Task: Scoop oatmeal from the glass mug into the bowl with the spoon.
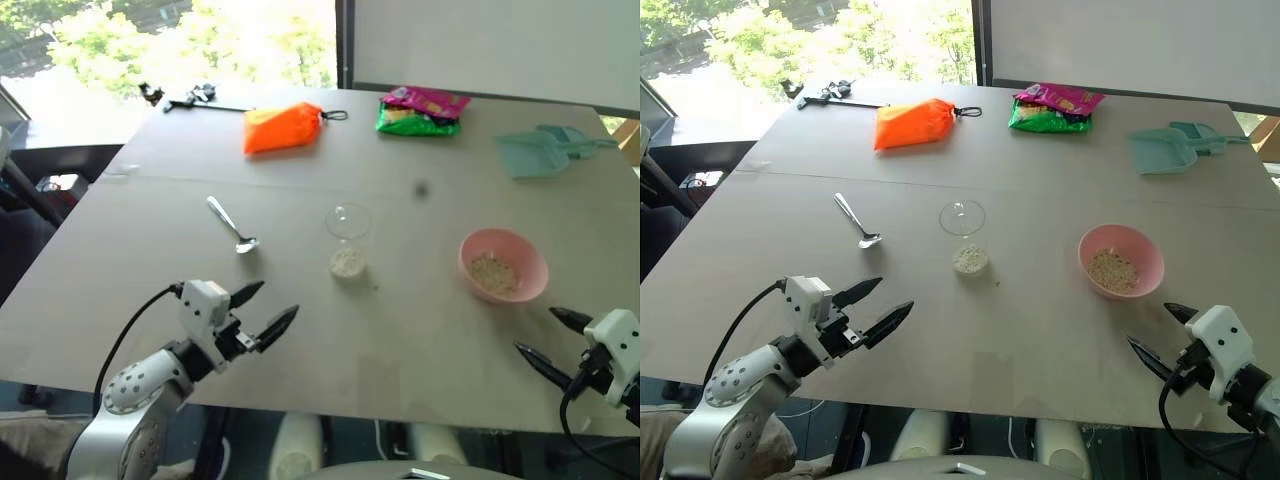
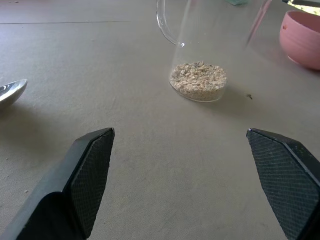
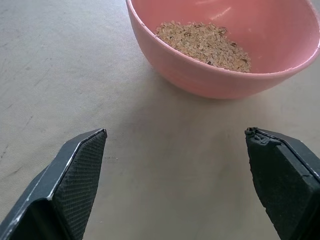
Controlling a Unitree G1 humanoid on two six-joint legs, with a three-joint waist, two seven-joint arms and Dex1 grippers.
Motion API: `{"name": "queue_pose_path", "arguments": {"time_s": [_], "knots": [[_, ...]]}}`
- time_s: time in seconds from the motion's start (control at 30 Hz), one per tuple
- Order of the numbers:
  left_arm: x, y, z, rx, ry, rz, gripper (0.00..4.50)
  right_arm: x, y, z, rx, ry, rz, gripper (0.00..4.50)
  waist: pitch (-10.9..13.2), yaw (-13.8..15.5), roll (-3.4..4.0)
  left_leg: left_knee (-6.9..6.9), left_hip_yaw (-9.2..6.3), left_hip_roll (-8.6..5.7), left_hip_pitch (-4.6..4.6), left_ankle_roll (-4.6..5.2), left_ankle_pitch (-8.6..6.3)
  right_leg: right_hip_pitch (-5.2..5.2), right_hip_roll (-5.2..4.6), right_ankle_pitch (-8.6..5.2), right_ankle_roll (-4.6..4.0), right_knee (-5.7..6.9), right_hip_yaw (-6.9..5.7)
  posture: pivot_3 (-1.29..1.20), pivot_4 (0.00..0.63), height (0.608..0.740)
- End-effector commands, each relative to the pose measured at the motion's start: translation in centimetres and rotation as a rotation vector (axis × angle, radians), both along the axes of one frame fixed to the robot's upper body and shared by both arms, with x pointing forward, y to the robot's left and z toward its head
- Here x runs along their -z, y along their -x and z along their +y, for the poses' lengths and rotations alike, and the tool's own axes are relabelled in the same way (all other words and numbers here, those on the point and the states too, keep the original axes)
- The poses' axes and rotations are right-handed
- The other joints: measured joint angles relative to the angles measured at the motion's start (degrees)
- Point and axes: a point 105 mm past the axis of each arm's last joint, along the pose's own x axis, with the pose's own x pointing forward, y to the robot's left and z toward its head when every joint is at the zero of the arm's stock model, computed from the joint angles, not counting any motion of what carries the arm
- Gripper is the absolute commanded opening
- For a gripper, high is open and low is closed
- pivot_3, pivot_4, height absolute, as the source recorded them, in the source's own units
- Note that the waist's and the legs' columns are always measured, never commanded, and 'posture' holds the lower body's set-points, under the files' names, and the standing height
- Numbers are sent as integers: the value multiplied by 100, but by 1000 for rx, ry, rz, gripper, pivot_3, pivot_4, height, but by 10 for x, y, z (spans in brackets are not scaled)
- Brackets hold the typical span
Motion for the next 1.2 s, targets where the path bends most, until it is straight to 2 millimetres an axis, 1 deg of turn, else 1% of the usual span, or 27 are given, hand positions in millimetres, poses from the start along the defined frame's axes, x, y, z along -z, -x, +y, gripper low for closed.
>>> {"name": "queue_pose_path", "arguments": {"time_s": [0.03, 0.1, 0.17, 0.3, 0.37, 0.4, 0.43, 0.5, 0.57, 0.63, 0.7, 0.77, 0.87, 0.9, 1.07, 1.2], "knots": [[-10, -2, 3, -13, 1, -46, 4411, -16, -4, 0, 0, 23, -69, 4500, 0, 0, 0, 0, 0, 0, 0, 0, 0, 0, 0, 0, 0, 0, 0, 0, 150, 740], [-15, -8, 3, -34, 34, -64, 4411, -24, -9, -4, 35, 101, -134, 4500, 1, 3, 1, 0, 0, 0, 0, 0, 0, 0, 0, 0, 0, 0, 0, 0, 150, 740], [-18, -12, 2, -49, 48, -76, 4411, -24, -11, -9, 61, 132, -132, 4500, 0, 6, 1, 1, 0, -1, 0, 0, 0, 0, 0, -1, 1, 1, 0, 0, 150, 740], [-32, -24, 4, -99, 115, -110, 4411, -30, -10, -16, 67, 70, -118, 4500, 0, 6, 0, 1, 0, -3, 0, 0, 0, 2, 1, 3, -5, 1, 1, 0, 150, 740], [-37, -29, 5, -118, 134, -128, 4411, -39, -10, -19, 56, 30, -177, 4500, 0, 8, 0, 1, -2, -3, -1, 0, 0, 3, 4, 8, -13, 0, 0, 0, 150, 740], [-41, -32, 5, -130, 135, -142, 4411, -49, -9, -16, 18, -52, -220, 4500, 0, 10, 0, 1, -3, -4, -2, 0, 0, 3, 4, 8, -13, -1, 0, 0, 150, 740], [-48, -37, 8, -164, 146, -172, 4411, -62, -9, -11, -30, -117, -246, 4500, 1, 9, 1, 1, -5, -4, -2, 1, 0, 5, 6, 8, -13, -1, -2, 0, 150, 740], [-64, -50, 16, -250, 177, -223, 4411, -92, -11, 4, -168, -172, -344, 4500, 4, -5, 1, 1, -6, -4, 1, 1, 1, 8, 8, 9, -12, -1, 0, 0, 150, 740], [-73, -61, 25, -337, 187, -236, 4411, -113, -16, 18, -264, -214, -417, 4500, 4, -16, 0, 5, -5, -2, 7, 1, 1, 11, 12, 10, -12, 4, 3, 0, 150, 740], [-77, -75, 35, -458, 106, -230, 4411, -130, -22, 31, -362, -238, -475, 4500, 4, -21, -1, 7, -11, -2, 15, 2, 1, 16, 18, 11, -11, 9, 7, 0, 150, 740], [-80, -84, 45, -596, -7, -209, 4411, -143, -25, 38, -428, -264, -525, 4500, 4, -4, -5, 8, -23, -9, 14, 1, 2, 17, 22, 14, -10, 11, 6, 0, 150, 740], [-84, -88, 53, -714, -94, -206, 4411, -147, -25, 39, -456, -296, -529, 4500, 6, 18, -9, 4, -30, -12, 8, 1, 1, 17, 23, 22, 4, 8, 1, 0, 150, 740], [-85, -88, 56, -788, -127, -168, 4411, -144, -21, 36, -486, -322, -493, 4500, 7, 34, -11, 2, -50, -27, -12, 1, 2, 16, 20, 17, 15, 1, 8, 0, 150, 740], [-86, -88, 56, -803, -140, -166, 4411, -143, -19, 35, -491, -327, -487, 4500, 7, 31, -11, 2, -53, -31, -15, 0, 2, 17, 18, 14, 21, -1, 15, 0, 150, 740], [-87, -87, 52, -840, -172, -143, 4411, -136, -12, 14, -476, -327, -474, 4500, 7, 20, -11, 1, -54, -36, -18, 1, 0, 19, 17, 10, 28, -10, 26, 0, 150, 740], [-88, -92, 50, -860, -155, -105, 4411, -140, -9, 9, -489, -358, -487, 4500, 8, 13, -11, 1, -55, -36, -5, 2, 0, 22, 19, 10, 27, 7, 26, 0, 150, 740]]}}
